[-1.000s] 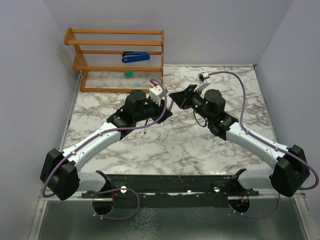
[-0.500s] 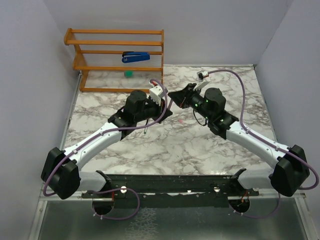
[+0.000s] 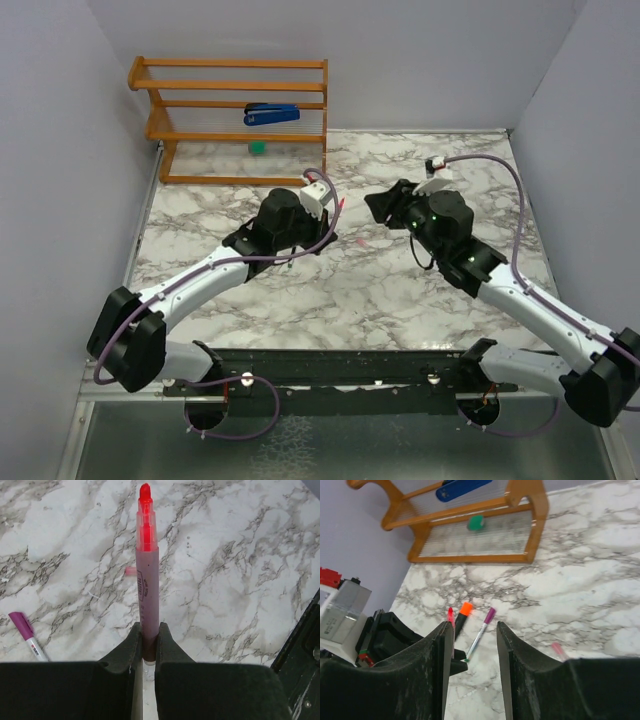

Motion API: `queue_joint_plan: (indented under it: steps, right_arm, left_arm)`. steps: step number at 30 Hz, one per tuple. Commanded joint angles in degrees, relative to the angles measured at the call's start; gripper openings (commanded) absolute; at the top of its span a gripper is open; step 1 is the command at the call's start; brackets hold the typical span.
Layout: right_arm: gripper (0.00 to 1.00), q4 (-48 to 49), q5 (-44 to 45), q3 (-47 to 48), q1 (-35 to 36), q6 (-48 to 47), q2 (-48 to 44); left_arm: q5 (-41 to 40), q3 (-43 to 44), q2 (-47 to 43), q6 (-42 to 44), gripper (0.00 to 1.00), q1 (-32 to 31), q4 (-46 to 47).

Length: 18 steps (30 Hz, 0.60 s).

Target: Insert the pens into the pen caps

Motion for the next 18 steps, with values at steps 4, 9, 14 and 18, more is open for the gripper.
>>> queue_joint_plan:
  steps: [4,9,14,18]
  right_arm:
    - [0.45,-22.1,15.4,5.8,-0.2,2.5,0.0]
    - [0.45,-31.2,13.3,13.2,-0.5,19.2,6.5]
    - [0.48,-32.4,15.4,18.7,-0.6,45.8,13.5]
    - [0.50,-44.0,12.9,25.0,-2.0,69.8,22.2]
  left_arm:
    - [-3.2,-0.1,2.5,0.6,0.00,1.9,-5.1]
    - [-0.2,-1.2,0.9,0.4,0.00,6.1,-5.6]
    - [4.0,-2.2,-0.9,1.2,0.00,10.6,-6.0]
    - [4.9,-1.6,-1.8,1.9,0.00,12.0,-7.6]
